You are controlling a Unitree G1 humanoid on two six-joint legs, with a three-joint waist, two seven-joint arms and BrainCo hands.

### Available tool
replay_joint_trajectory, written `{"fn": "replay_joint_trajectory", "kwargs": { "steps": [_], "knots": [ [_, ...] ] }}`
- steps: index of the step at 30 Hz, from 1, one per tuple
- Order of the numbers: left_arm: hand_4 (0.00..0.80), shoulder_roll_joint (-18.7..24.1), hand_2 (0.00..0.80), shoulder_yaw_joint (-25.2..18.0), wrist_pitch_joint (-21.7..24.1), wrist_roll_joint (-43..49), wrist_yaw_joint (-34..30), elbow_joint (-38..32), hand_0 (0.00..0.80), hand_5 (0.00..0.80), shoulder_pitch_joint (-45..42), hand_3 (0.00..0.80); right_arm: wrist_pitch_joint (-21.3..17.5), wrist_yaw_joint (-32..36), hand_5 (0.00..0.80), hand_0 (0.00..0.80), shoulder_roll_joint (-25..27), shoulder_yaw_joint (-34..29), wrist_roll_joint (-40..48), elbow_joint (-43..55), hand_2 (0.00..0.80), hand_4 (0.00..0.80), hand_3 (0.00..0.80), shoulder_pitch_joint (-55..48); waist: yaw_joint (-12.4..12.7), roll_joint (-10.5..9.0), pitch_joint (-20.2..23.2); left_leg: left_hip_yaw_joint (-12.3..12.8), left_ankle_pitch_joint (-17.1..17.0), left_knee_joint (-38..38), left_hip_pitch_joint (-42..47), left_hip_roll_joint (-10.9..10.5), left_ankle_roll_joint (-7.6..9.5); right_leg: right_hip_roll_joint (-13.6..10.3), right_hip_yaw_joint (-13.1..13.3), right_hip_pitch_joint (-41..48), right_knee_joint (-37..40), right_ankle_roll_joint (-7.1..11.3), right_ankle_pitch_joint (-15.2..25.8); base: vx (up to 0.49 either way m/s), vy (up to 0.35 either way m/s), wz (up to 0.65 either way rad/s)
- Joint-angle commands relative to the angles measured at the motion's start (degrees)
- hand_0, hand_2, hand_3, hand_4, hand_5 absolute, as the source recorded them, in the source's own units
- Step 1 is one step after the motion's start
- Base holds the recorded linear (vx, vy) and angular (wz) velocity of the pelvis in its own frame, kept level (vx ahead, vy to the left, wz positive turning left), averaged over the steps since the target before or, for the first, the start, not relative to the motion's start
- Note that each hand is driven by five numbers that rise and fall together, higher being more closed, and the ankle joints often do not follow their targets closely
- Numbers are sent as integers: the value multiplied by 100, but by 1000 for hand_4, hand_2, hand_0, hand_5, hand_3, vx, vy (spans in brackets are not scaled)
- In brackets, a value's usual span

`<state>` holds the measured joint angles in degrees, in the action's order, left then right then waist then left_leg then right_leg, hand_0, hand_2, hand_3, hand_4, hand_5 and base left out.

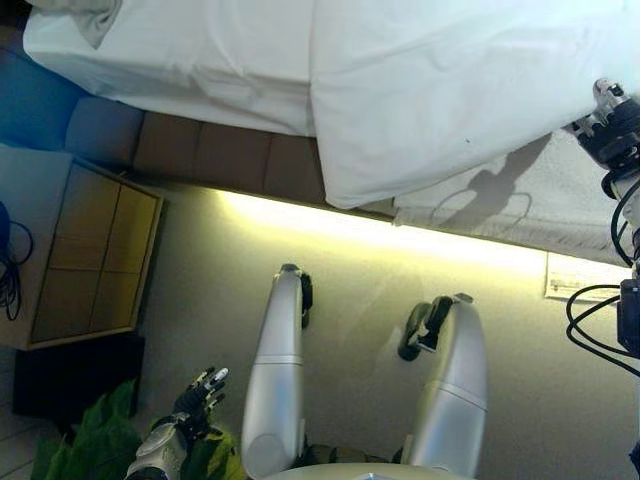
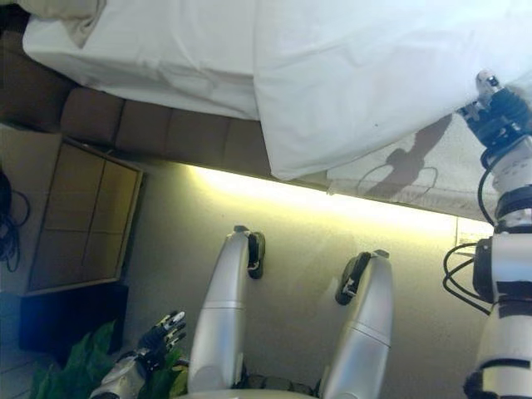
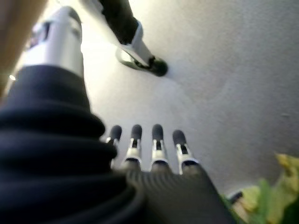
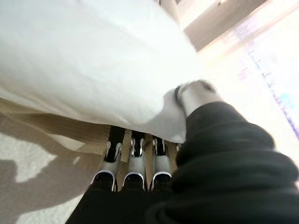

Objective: Make the bed neatly

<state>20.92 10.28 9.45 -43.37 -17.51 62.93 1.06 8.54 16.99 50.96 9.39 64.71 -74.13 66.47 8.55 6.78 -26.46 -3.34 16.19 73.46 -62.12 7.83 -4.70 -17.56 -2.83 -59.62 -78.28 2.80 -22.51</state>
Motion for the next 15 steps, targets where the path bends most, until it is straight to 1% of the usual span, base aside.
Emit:
{"fn": "replay_joint_trajectory", "kwargs": {
  "steps": [1,7,10,13,15],
  "knots": [
    [0,54,0,75,223,236,82,429,0,0,-659,0,-128,514,800,800,-27,-354,-66,624,800,800,800,-530,-40,-92,348,28,-597,-468,175,230,314,-214,-22,29,656,-315,843,100,5,3],
    [0,42,0,15,117,442,353,447,0,0,-748,0,-151,492,800,800,-132,-494,-206,756,800,800,800,-879,-41,-166,431,18,-665,-507,482,240,324,-261,3,370,753,-257,970,122,-1,2],
    [0,81,0,-60,28,544,430,532,0,0,-851,0,-62,516,800,800,-207,-554,-210,849,800,800,800,-1090,-49,-199,440,-2,-723,-439,576,227,315,-265,29,475,682,-244,1011,131,-13,4],
    [0,97,0,-157,134,556,391,674,0,0,-930,0,2,604,800,800,-279,-510,-190,851,800,800,800,-1166,-42,-231,493,-11,-766,-517,722,234,304,-275,35,590,730,-215,1049,61,-1,1],
    [0,124,0,-230,243,478,336,675,0,0,-922,0,28,618,800,800,-364,-459,-154,906,800,800,800,-1228,-40,-266,573,-21,-813,-705,861,244,286,-276,15,714,902,-188,1095,0,0,0]
  ]
}}
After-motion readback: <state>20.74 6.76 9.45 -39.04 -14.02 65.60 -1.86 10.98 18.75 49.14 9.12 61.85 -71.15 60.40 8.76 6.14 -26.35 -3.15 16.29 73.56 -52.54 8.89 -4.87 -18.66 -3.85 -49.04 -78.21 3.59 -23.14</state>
